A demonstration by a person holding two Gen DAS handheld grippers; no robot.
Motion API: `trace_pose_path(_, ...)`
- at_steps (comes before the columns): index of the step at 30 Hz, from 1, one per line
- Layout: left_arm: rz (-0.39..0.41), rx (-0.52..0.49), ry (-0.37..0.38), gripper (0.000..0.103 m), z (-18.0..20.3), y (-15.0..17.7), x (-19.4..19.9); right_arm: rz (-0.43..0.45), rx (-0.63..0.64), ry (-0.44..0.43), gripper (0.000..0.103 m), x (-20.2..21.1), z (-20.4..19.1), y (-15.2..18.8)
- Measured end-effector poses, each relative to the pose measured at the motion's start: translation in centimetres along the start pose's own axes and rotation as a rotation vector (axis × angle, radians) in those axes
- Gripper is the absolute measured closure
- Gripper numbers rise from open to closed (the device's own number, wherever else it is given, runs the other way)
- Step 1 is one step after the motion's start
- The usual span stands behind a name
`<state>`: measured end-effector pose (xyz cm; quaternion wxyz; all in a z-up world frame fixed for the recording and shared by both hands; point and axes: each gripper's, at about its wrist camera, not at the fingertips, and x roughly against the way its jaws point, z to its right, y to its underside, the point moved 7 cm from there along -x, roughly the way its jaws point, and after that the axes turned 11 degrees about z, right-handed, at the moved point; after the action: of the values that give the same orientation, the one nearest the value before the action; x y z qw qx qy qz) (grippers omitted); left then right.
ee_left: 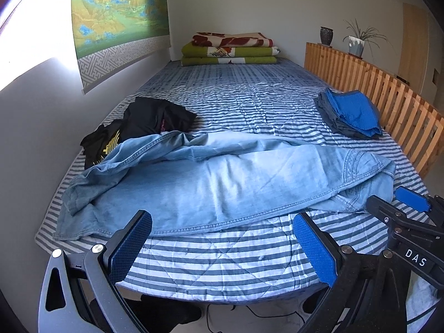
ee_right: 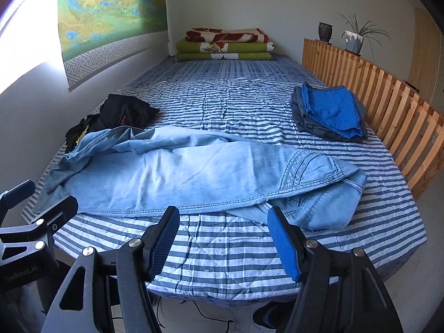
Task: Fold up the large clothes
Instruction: 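Reach the right tool to the jacket hem and close on it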
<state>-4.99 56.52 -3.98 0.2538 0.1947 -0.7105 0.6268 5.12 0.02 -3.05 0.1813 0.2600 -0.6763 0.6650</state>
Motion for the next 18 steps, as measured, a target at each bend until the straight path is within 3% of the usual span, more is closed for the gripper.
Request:
trace_pose_path(5,-0.02,0.003,0.018,0.0,-0.2,0.2,-2.0,-0.018,-0.066,0.109,0.041,-0.7,5.4,0.4)
trace_pose_path(10,-0.063,-0.056,0.024,0.0,0.9,0.9,-5.5,-0.076,-0.198,0.277,0.041,-3.3,15.6,1.0)
trace_pose_path(13,-0.111,-0.089,0.078,0.0,2.5,1.6,-8.2,-0.135,-0.226,0.365,0.041,-5.9,20.8,1.7)
trace_pose_path(18,-0.154,-0.158,0.141,0.0,6.1,2.7,-12.0,-0.227,-0.343,0.389,0.041,-9.9,27.6,2.8)
